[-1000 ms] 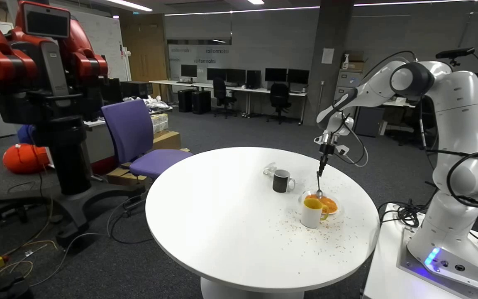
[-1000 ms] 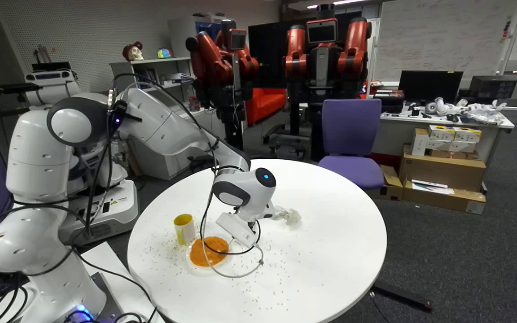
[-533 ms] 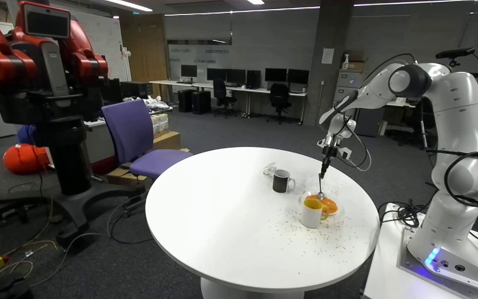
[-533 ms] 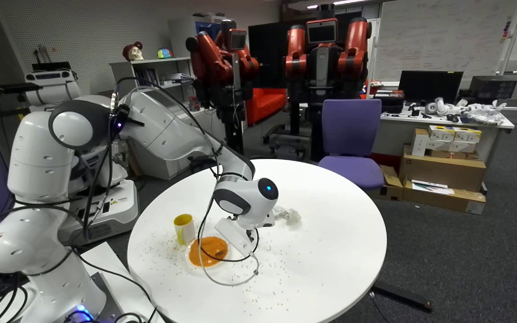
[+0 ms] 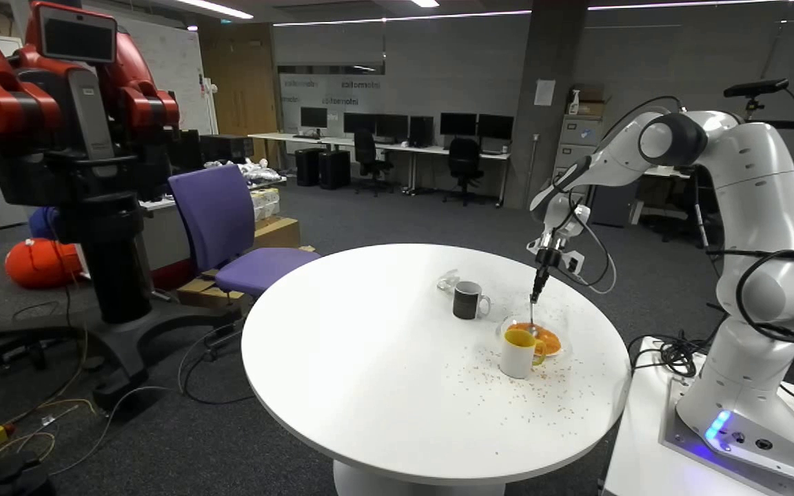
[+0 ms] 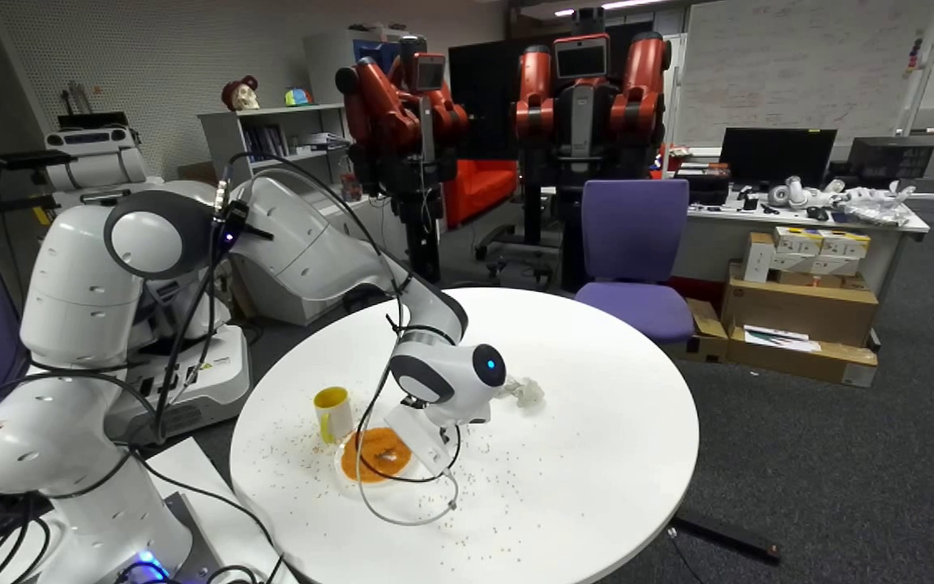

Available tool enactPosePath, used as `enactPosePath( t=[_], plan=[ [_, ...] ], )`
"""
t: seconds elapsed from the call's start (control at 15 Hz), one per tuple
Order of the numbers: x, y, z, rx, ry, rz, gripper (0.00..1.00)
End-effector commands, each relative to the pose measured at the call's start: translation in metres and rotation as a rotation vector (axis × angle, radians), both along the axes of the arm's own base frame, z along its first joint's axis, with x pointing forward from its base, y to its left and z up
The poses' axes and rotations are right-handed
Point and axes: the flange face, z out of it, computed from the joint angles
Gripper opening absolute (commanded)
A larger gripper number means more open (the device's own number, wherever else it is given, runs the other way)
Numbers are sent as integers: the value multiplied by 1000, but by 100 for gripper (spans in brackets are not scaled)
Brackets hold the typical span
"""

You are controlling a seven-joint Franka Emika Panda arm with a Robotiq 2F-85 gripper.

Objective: Use the spoon to scoop up the contents in the container

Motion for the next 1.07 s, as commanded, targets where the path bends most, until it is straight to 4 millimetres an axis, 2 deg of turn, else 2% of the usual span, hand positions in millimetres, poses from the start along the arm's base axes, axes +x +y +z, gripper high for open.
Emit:
enactPosePath(
  t=[0.0,0.47,1.0],
  plan=[
    [3,-10,-9,50,-26,-9,0],
    [6,-21,-25,101,-38,-70,0],
    [8,-19,-50,234,7,-51,0]
  ],
)
